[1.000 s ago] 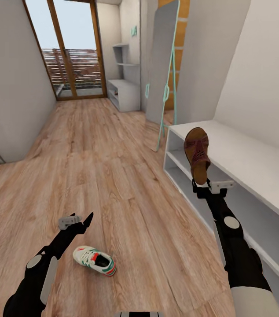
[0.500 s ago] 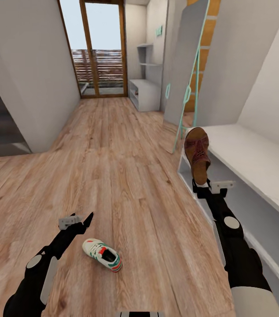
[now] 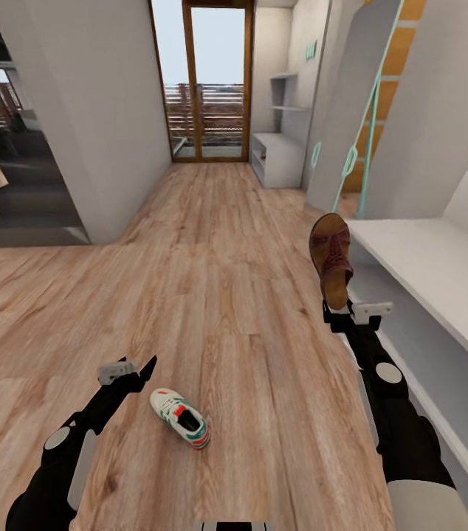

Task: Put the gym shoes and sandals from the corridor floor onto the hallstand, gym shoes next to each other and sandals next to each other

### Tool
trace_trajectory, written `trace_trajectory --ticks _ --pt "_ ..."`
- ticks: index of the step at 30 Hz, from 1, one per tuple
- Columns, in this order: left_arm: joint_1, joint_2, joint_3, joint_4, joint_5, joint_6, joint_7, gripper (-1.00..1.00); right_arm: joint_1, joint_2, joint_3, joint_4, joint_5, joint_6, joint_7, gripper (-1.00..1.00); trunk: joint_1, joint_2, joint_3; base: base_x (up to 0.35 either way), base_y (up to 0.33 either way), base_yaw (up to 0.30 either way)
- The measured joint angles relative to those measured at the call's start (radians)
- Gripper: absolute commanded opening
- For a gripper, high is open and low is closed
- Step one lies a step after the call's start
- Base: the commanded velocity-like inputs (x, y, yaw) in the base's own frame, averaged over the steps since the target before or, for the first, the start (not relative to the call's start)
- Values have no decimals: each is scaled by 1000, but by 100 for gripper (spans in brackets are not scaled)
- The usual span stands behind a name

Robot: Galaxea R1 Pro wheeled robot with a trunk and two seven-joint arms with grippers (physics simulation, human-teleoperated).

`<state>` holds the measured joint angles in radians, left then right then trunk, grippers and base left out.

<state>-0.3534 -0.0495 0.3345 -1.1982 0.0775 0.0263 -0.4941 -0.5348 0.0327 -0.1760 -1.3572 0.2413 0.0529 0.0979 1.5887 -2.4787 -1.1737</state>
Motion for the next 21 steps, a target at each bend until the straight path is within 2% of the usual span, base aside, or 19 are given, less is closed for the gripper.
trace_trajectory --ticks 8,18,21 --pt "0 0 0 0 0 0 0 100 0 0 1 0 0 0 0 -100 0 0 0 0 -274 295" --pt "0 0 0 -1 -1 0 0 100 0 0 0 0 0 0 0 -100 0 0 0 0 -32 294" --pt "0 0 0 0 0 0 0 100 0 0 0 0 0 0 0 -100 0 0 0 0 -143 160"
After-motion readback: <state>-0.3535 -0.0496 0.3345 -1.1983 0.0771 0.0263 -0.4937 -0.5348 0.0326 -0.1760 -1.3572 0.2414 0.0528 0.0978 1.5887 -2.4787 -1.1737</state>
